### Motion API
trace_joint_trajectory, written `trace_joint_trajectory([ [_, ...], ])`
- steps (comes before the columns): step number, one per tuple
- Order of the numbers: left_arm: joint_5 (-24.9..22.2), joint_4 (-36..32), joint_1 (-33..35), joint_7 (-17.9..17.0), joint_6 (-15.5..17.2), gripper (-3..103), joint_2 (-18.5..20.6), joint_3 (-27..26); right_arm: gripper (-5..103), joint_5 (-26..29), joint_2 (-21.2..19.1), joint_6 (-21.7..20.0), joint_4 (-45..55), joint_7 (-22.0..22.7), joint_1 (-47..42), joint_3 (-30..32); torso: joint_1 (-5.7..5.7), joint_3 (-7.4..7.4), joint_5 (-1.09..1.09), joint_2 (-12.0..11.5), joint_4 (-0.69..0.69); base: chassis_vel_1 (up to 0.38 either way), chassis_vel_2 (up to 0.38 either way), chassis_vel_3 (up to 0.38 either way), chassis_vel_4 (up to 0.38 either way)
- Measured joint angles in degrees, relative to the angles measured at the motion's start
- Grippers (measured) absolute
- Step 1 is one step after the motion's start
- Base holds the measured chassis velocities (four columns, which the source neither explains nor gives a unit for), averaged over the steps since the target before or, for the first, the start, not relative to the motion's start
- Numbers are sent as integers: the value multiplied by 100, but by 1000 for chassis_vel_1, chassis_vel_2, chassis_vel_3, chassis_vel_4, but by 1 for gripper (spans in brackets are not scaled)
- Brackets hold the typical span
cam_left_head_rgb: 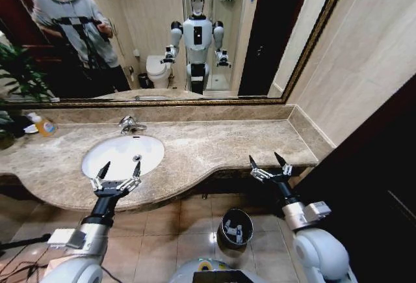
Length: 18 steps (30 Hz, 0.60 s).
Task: Pick up the trash from the sink and place it in the trash bin.
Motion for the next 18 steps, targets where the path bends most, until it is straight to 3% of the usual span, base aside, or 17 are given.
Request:
trace_joint_trajectory([
  [4, 0, 0, 0, 0, 0, 100, 0, 0, 100, -475, 372, 230, -69, 73, 17, 20, 0, 0, 0, 0, -1, 0, 0, 0, 0],
  [18, 0, 0, 0, 0, 0, 100, 0, 0, 100, -544, 702, 202, 329, 61, -380, 118, 0, 0, 0, 0, -1, 0, 0, 0, 0],
])
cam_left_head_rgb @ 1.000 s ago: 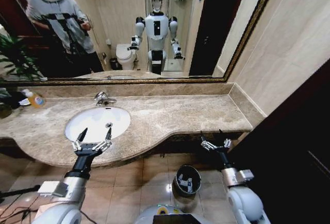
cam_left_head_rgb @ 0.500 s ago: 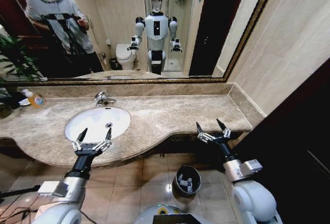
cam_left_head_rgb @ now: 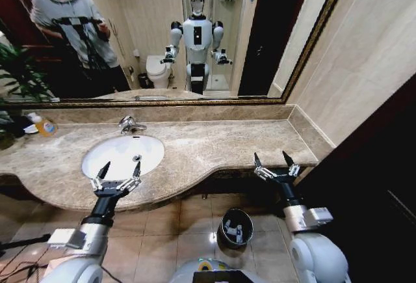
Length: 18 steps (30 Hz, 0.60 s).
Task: Pick up the trash from the sink and place it in the trash bin.
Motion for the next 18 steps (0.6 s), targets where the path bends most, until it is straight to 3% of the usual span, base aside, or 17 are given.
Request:
trace_joint_trajectory([
  [18, 0, 0, 0, 0, 0, 100, 0, 0, 100, 14, 21, -35, 73, -165, -76, 62, 0, 0, 0, 0, 0, 0, 0, 0, 0],
])
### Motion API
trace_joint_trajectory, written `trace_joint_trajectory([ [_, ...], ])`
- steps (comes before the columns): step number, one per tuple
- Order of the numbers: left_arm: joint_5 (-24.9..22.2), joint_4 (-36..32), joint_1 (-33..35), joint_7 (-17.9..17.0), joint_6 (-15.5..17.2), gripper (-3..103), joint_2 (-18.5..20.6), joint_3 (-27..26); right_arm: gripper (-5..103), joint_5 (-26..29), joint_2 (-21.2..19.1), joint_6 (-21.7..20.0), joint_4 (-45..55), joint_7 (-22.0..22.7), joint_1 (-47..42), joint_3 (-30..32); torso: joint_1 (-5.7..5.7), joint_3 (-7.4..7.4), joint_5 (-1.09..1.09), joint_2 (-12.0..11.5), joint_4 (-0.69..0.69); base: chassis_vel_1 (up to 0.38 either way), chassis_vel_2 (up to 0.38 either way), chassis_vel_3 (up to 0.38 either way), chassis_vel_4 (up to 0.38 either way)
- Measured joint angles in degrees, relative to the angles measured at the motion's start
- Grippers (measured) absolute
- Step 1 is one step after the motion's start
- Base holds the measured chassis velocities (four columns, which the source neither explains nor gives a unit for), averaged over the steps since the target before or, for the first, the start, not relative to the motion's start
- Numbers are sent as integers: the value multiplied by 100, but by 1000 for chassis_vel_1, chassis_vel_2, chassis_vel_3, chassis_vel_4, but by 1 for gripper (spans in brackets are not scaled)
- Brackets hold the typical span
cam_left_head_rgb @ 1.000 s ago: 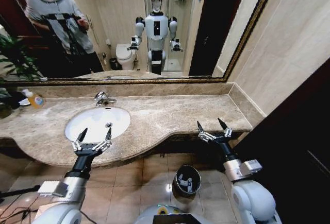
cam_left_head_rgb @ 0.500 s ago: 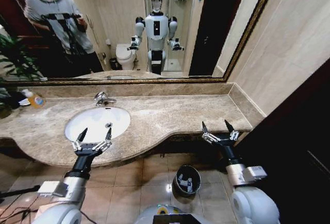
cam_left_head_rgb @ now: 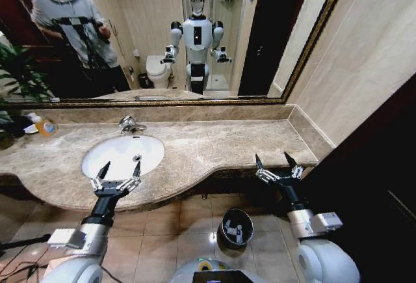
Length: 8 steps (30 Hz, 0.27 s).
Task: Pick up the trash from the sink and place it in the trash bin.
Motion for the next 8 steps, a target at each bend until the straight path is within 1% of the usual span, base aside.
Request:
trace_joint_trajectory([
  [8, 0, 0, 0, 0, 0, 100, 0, 0, 100, 0, -2, 0, -4, 0, 2, -2, 0, 0, 0, 0, 0, 0, 0, 0, 0],
])
